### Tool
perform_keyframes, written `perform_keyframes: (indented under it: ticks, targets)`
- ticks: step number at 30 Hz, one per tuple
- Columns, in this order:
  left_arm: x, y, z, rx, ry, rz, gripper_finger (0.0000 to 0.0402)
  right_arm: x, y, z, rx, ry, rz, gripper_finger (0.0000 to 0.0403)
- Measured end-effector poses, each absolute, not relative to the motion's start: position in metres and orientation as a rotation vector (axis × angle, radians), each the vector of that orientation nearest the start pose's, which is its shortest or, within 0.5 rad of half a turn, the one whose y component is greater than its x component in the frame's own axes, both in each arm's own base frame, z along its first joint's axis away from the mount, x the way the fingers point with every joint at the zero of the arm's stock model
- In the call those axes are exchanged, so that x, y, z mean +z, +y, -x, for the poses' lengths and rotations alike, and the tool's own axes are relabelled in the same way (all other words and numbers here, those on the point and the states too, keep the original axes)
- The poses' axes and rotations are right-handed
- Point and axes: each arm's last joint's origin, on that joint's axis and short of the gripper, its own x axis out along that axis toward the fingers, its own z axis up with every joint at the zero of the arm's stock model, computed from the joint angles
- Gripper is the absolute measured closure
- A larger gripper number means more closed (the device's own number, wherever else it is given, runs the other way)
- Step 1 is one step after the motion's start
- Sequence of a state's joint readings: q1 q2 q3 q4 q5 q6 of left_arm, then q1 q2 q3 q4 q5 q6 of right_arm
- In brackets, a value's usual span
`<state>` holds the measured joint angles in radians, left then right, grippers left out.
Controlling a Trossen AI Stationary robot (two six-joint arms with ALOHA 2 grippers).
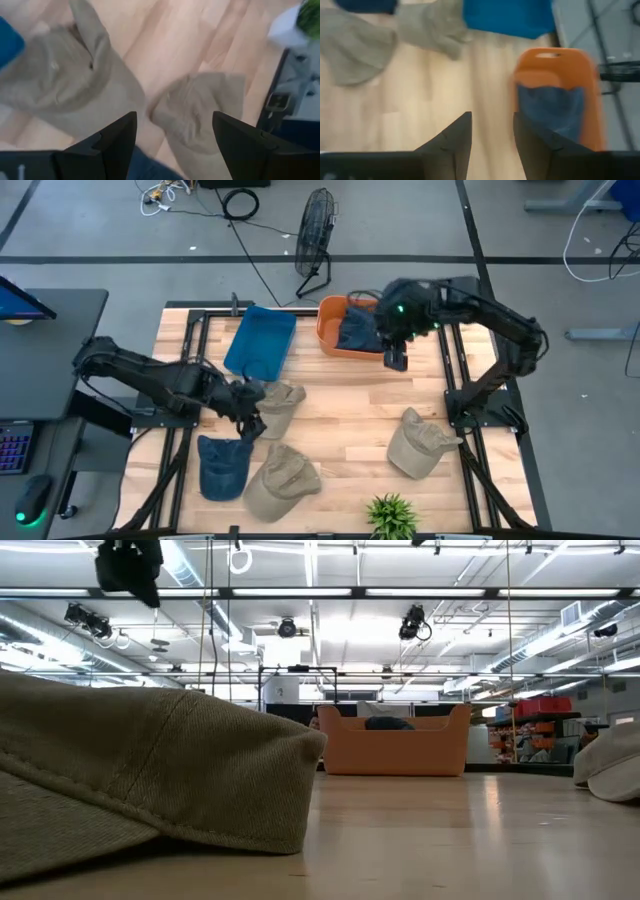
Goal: Pick & Place hat
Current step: Put the blue cap into the orange bin
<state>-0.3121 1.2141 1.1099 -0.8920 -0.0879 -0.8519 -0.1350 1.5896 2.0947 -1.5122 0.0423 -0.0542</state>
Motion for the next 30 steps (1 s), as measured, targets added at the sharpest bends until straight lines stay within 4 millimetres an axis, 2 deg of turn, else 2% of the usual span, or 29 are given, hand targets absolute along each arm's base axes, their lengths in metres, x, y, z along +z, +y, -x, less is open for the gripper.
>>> perform_keyframes:
  ticks: [3, 7, 11, 17, 20, 24, 30]
  targets:
    - [0.289, -0.079, -0.224, 0.222, 1.049, 0.565, 0.0138, 0.443, -0.018, -0.258, -0.062, 0.990, -0.044, 0.0254]
    - [0.267, -0.091, -0.228, 0.214, 1.171, 0.593, 0.0138, 0.414, 0.006, -0.257, 0.003, 0.975, -0.066, 0.0254]
    - [0.256, -0.098, -0.230, 0.170, 1.260, 0.617, 0.0138, 0.384, 0.026, -0.255, 0.027, 0.947, -0.127, 0.0254]
    - [0.240, -0.101, -0.236, 0.175, 1.352, 0.577, 0.0138, 0.360, 0.052, -0.267, 0.067, 0.696, -0.203, 0.0254]
    - [0.229, -0.104, -0.241, 0.149, 1.425, 0.559, 0.0138, 0.350, 0.059, -0.272, 0.092, 0.601, -0.216, 0.0254]
    - [0.217, -0.109, -0.243, 0.085, 1.546, 0.589, 0.0138, 0.340, 0.061, -0.272, 0.087, 0.617, -0.233, 0.0254]
    - [0.206, -0.113, -0.237, 0.184, 1.663, 0.588, 0.0138, 0.336, 0.061, -0.270, 0.065, 0.652, -0.269, 0.0254]
